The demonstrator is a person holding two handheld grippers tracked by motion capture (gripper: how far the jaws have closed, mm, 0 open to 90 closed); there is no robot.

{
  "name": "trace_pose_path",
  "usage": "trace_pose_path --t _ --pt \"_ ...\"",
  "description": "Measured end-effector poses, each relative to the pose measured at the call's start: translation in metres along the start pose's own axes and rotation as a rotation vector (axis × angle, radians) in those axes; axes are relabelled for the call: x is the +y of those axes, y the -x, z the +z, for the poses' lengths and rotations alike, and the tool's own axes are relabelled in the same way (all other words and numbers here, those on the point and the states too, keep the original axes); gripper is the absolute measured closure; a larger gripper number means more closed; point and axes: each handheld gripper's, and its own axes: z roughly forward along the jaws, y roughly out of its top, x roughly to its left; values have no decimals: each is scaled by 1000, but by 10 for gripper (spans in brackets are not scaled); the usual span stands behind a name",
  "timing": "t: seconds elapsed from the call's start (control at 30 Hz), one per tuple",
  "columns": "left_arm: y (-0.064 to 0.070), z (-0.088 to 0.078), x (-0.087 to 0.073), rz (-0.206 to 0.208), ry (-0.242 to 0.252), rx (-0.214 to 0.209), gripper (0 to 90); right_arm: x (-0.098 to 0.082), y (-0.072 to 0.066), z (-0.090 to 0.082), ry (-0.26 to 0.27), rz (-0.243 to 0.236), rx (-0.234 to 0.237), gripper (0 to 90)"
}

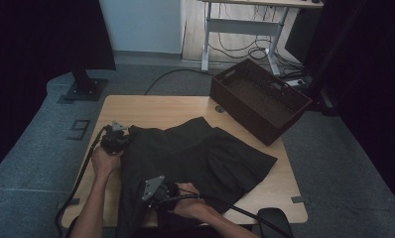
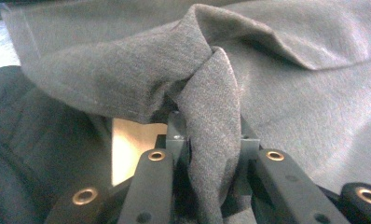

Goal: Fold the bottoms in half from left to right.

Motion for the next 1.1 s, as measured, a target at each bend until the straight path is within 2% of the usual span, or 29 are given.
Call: trace_pose_path --t 0.13,0.33,0.57,0.73,1.1 --pt "7 -5 19 -8 56 -15 841 -10 11 -26 15 31 -49 749" --pt "24 -8 51 16 128 -32 841 -28 28 -66 53 93 -107 749" --pt "46 -4 80 34 189 -51 839 -49 39 -104 85 146 -164 749" --pt "62 -1 97 53 217 -57 839 -63 46 -127 102 184 -195 749" --pt "94 8 139 111 246 -78 836 -90 59 -175 156 268 -249 749"
